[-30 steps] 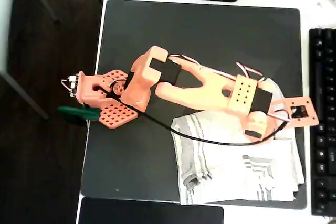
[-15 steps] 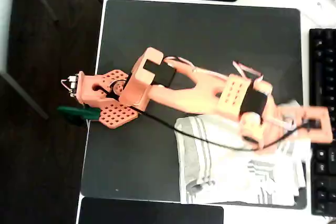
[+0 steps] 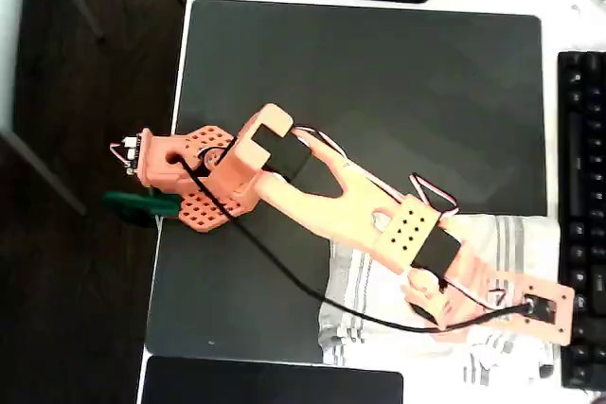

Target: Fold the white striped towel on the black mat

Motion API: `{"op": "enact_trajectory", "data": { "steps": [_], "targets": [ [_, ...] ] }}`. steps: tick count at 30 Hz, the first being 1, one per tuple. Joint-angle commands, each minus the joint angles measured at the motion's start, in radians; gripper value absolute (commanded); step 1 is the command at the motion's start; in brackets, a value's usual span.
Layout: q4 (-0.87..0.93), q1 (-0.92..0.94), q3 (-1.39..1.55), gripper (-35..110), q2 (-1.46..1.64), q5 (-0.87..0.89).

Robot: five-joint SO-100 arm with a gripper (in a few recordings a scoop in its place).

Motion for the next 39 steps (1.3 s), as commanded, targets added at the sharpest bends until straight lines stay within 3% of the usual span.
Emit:
{"op": "enact_trajectory", "data": {
  "steps": [1, 10, 19, 22, 26, 32, 39],
  "targets": [
    [0.107, -0.017, -0.066, 28, 0.107, 0.003],
    [0.184, -0.15, 0.195, 30, 0.249, 0.066],
    [-0.138, -0.227, 0.537, 28, 0.249, 0.078],
    [-0.206, -0.227, 0.574, 23, 0.235, 0.087],
    [-0.387, -0.236, 0.65, 0, 0.244, 0.126],
    [-0.344, -0.275, 0.615, 0, 0.284, 0.192],
    [-0.193, -0.485, 0.512, 0, 0.299, 0.374]
  ]
}}
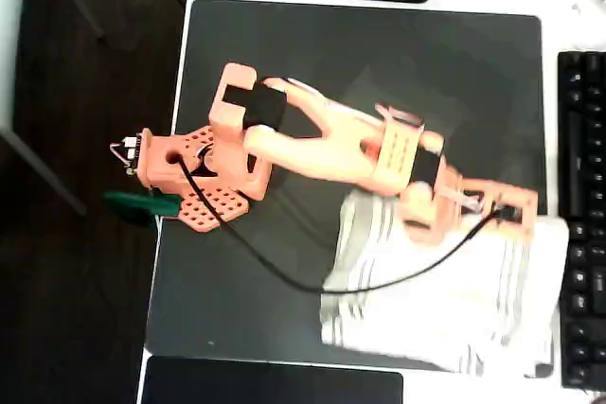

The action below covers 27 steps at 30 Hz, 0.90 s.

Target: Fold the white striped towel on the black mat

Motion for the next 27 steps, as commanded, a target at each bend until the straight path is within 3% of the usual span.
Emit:
{"op": "enact_trajectory", "data": {
  "steps": [1, 14, 17, 22, 27],
  "targets": [
    [0.028, -0.118, -0.066, 0, 0.048, 0.067],
    [0.143, -0.403, -0.215, 0, -0.048, 0.147],
    [0.167, -0.408, -0.186, 2, -0.031, 0.152],
    [0.176, -0.37, -0.163, 17, 0.021, 0.17],
    [0.311, -0.336, -0.138, 18, 0.137, 0.229]
  ]
}}
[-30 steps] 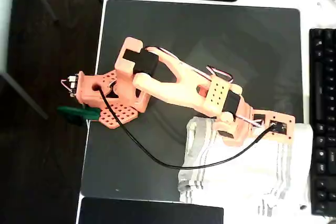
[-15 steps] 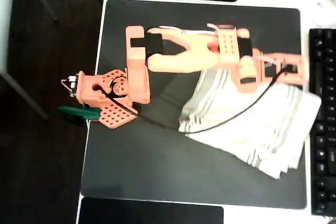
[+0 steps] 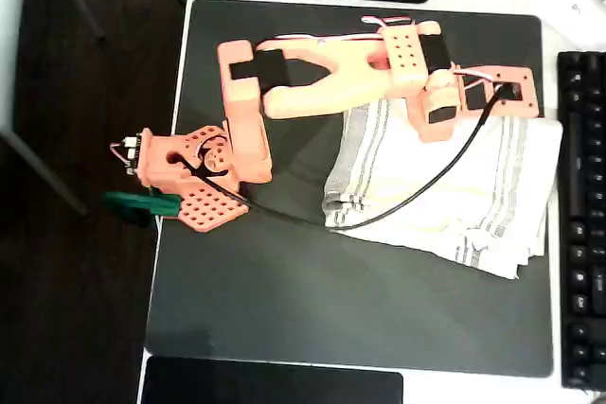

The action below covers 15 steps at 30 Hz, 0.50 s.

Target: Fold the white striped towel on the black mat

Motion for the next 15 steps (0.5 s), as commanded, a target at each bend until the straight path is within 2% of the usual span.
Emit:
{"op": "enact_trajectory", "data": {
  "steps": [1, 7, 12, 15],
  "targets": [
    [0.064, 0.02, 0.029, 18, 0.117, 0.055],
    [0.222, 0.052, 0.196, 19, 0.314, 0.112],
    [0.212, 0.115, 0.387, 17, 0.495, 0.101],
    [0.23, 0.114, 0.463, 5, 0.638, 0.095]
  ]
}}
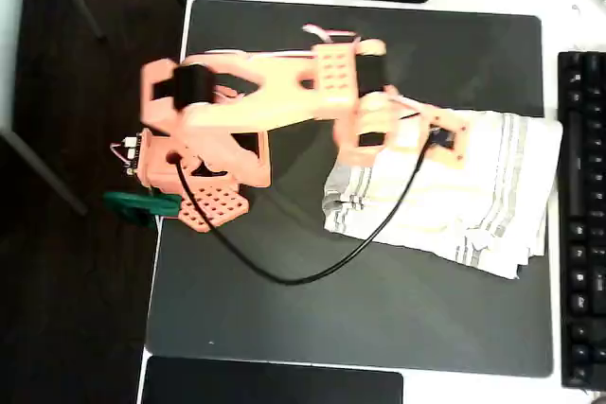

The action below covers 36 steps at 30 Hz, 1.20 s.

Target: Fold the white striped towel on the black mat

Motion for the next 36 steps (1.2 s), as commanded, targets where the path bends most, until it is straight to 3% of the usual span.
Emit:
{"op": "enact_trajectory", "data": {
  "steps": [1, 18, 26, 36],
  "targets": [
    [0.009, -0.003, 0.061, 2, 0.14, -0.008],
    [-0.132, 0.034, 0.693, 0, 0.939, -0.097],
    [-0.385, 0.095, 0.93, 0, 1.108, -0.163],
    [-0.296, 0.103, 1.022, 0, 1.215, -0.222]
  ]
}}
